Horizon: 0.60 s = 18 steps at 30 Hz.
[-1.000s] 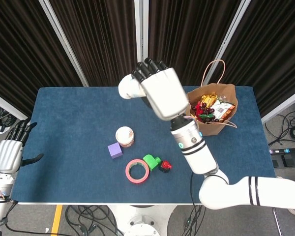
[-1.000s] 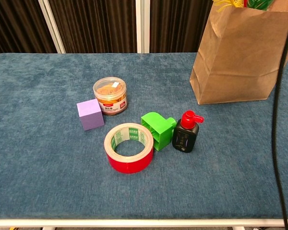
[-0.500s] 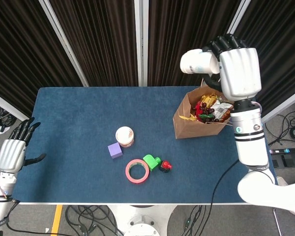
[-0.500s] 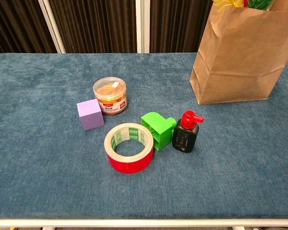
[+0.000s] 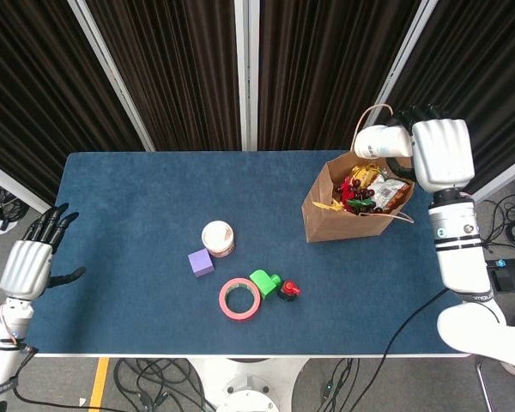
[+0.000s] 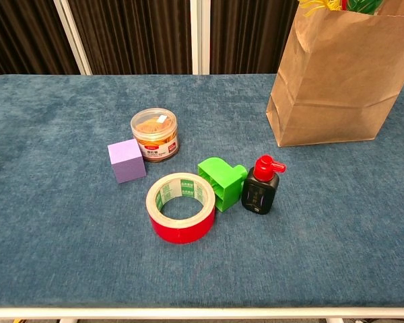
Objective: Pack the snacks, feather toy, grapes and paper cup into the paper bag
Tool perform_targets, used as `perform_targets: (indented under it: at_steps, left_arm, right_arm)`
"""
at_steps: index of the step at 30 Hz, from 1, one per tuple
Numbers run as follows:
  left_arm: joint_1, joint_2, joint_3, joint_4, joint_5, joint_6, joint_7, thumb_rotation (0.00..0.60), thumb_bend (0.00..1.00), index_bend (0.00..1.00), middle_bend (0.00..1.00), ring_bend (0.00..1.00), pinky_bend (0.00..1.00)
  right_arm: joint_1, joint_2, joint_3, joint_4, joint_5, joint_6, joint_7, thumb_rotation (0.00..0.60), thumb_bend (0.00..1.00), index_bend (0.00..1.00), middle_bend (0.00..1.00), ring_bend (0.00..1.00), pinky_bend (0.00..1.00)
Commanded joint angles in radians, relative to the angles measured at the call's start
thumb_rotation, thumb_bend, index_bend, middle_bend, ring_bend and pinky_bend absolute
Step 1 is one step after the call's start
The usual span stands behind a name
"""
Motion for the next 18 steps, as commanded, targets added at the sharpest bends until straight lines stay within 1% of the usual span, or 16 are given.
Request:
perform_targets:
  at_steps: [1, 4, 7, 8, 10, 12, 15, 18]
  left_arm:
    - [-0.006, 0.002, -0.002, -0.011, 0.001, -0.004, 0.009, 0.600, 0.15, 0.16, 0.14, 0.05, 0.18]
    - [-0.008, 0.003, -0.002, -0.018, -0.001, -0.008, 0.015, 0.600, 0.15, 0.16, 0.14, 0.05, 0.18]
    - [-0.007, 0.006, -0.001, -0.022, -0.003, -0.008, 0.018, 0.600, 0.15, 0.16, 0.14, 0.05, 0.18]
    - [-0.006, 0.006, -0.002, -0.022, -0.004, -0.007, 0.018, 0.600, 0.15, 0.16, 0.14, 0.05, 0.18]
    - [-0.005, 0.007, -0.001, -0.022, -0.006, -0.007, 0.016, 0.600, 0.15, 0.16, 0.14, 0.05, 0.18]
    - [-0.005, 0.008, -0.001, -0.021, -0.007, -0.007, 0.015, 0.600, 0.15, 0.16, 0.14, 0.05, 0.18]
    - [-0.005, 0.005, -0.001, -0.017, -0.008, -0.006, 0.013, 0.600, 0.15, 0.16, 0.14, 0.05, 0.18]
    - [-0.004, 0.004, 0.001, -0.015, -0.008, -0.005, 0.011, 0.600, 0.15, 0.16, 0.14, 0.05, 0.18]
  right_arm:
    - [0.002, 0.002, -0.019, -0.002, 0.029, -0.027, -0.028, 0.600, 0.26, 0.58, 0.33, 0.26, 0.40]
    - [0.010, 0.008, -0.033, -0.009, 0.064, -0.056, -0.055, 0.600, 0.22, 0.54, 0.30, 0.23, 0.35]
    - [0.022, 0.015, -0.044, -0.014, 0.106, -0.084, -0.080, 0.600, 0.16, 0.46, 0.26, 0.17, 0.30]
    - [0.026, 0.018, -0.047, -0.016, 0.119, -0.094, -0.086, 0.600, 0.12, 0.42, 0.24, 0.14, 0.28]
    - [0.034, 0.025, -0.054, -0.019, 0.143, -0.117, -0.096, 0.600, 0.05, 0.35, 0.19, 0.08, 0.23]
    - [0.041, 0.030, -0.057, -0.023, 0.166, -0.134, -0.099, 0.600, 0.00, 0.26, 0.10, 0.01, 0.13]
    - [0.050, 0.033, -0.059, -0.029, 0.182, -0.140, -0.101, 0.600, 0.00, 0.17, 0.02, 0.00, 0.01]
    - [0.051, 0.030, -0.056, -0.034, 0.169, -0.118, -0.092, 0.600, 0.00, 0.14, 0.00, 0.00, 0.00]
